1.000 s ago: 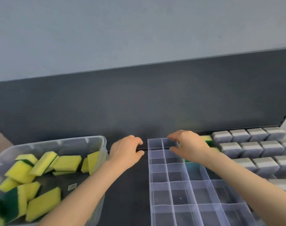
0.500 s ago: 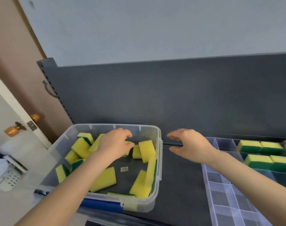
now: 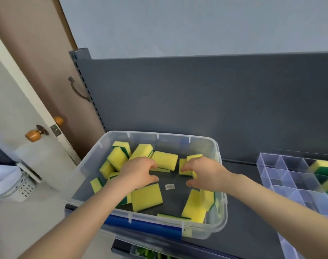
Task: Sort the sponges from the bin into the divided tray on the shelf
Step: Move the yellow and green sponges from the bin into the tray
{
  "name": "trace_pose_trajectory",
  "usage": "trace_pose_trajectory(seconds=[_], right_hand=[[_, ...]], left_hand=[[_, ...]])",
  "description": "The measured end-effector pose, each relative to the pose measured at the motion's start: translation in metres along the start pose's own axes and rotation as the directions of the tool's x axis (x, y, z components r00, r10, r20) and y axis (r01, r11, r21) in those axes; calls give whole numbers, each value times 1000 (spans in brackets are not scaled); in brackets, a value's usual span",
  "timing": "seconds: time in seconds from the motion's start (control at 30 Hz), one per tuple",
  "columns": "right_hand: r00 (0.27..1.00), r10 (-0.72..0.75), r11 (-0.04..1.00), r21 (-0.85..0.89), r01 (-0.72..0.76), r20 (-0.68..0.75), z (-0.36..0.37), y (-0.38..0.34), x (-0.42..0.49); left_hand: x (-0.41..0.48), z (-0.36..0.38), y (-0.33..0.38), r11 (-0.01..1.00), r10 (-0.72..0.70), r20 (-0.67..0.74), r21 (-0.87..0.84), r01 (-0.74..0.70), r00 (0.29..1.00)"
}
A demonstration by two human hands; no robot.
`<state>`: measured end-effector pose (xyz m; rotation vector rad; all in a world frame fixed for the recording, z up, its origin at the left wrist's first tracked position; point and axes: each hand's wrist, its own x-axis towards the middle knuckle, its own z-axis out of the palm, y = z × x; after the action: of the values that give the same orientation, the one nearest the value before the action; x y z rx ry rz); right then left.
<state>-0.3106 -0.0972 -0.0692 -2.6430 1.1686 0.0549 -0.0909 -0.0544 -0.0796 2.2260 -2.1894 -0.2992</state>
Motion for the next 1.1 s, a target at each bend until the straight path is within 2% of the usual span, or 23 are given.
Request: trace_pose_trajectory(seconds=[0.13,0.33,0.6,0.7,0.87,0.97,1.1], right_hand=[[998,42,998,-58,-39,52,13,-7,27],[995,96,982,-165,-92,15,31,-15,70],[995,94,952,-289,-103,-45,51,-16,100],[995,74,953,-287,-92,-73,56,-15,105],[988,100,973,-194,-122,-120,47,-11,102],[970,116,976,-157,-151,-212,37,-8,94],[943,147,976,-109,-187,-299,19,1,78]], left_hand=[[8,10,-4,997,50,75,58,-55,996],[15,29,8,977,136,267,124,-174,954],[13,42,11,930,145,415,253,-267,898],[13,38,7,949,156,353,205,-239,923],[22,21,-8,992,123,190,-64,-112,974],[26,11,-17,970,81,125,-238,-49,989],[27,3,-19,940,14,-49,-340,-30,999]])
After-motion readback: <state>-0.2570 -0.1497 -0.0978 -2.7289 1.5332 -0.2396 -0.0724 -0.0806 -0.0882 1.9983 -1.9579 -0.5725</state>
